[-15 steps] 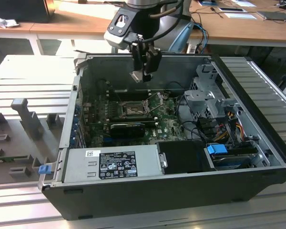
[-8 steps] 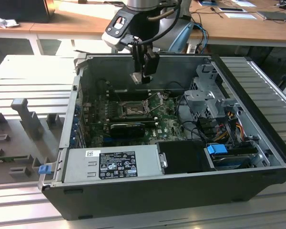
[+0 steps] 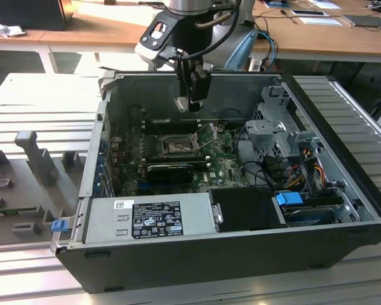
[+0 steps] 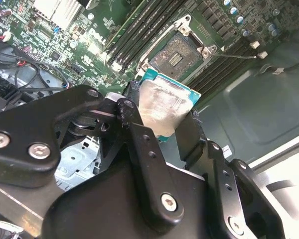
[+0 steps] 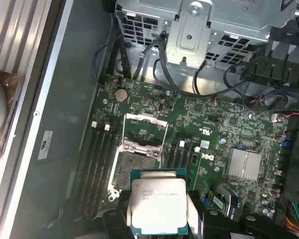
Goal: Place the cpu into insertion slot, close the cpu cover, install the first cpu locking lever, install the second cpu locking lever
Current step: 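Place the cpu into insertion slot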
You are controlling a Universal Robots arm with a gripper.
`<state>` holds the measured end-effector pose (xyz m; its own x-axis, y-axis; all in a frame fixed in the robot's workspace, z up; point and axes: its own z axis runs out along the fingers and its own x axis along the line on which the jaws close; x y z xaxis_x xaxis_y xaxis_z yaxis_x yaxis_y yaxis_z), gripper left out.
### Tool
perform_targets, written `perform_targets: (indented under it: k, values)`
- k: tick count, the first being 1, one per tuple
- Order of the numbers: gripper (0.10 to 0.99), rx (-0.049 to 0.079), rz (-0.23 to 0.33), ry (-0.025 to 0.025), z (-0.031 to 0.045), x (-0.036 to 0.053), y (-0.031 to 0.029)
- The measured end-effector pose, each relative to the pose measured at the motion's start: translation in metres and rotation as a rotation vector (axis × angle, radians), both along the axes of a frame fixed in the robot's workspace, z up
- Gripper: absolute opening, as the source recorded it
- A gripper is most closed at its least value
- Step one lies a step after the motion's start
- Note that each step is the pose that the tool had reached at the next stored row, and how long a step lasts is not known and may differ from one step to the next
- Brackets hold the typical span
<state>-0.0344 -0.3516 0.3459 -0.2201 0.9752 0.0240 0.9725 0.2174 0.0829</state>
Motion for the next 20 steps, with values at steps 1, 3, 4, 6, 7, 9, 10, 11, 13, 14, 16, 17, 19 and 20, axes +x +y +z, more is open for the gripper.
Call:
perform_targets:
  k: [1,3,4,6,7,9,10,11,13,14,16,17,19,20]
  values:
    - [0.529,0.000,-0.005,0.0000,-0.0001,0.0000,0.0000]
    - [0.529,0.000,-0.020,0.0000,-0.0006,0.0000,0.0000]
    - [0.529,0.000,-0.027,0.0001,-0.0008,0.0000,0.0000]
    - [0.529,0.000,-0.041,0.0000,-0.0011,0.0000,0.0000]
    - [0.529,0.000,-0.046,0.0000,-0.0013,0.0000,0.0000]
    - [0.529,0.000,-0.058,0.0000,-0.0015,0.0000,0.0000]
    - [0.529,0.000,-0.065,0.0000,-0.0016,0.0000,0.0000]
    - [0.529,0.000,-0.071,0.0000,-0.0017,0.0000,0.0000]
    - [0.529,0.000,-0.093,0.0000,-0.0020,0.0000,0.0000]
    - [0.529,0.000,-0.103,0.0000,-0.0021,0.0000,0.0000]
    - [0.529,0.000,-0.122,0.0000,-0.0024,0.0000,0.0000]
    - [0.529,0.000,-0.133,0.0000,-0.0026,0.0000,0.0000]
    - [0.529,0.000,-0.165,0.0000,-0.0033,0.0000,0.0000]
    - [0.529,0.000,-0.177,0.0000,-0.0034,0.0000,0.0000]
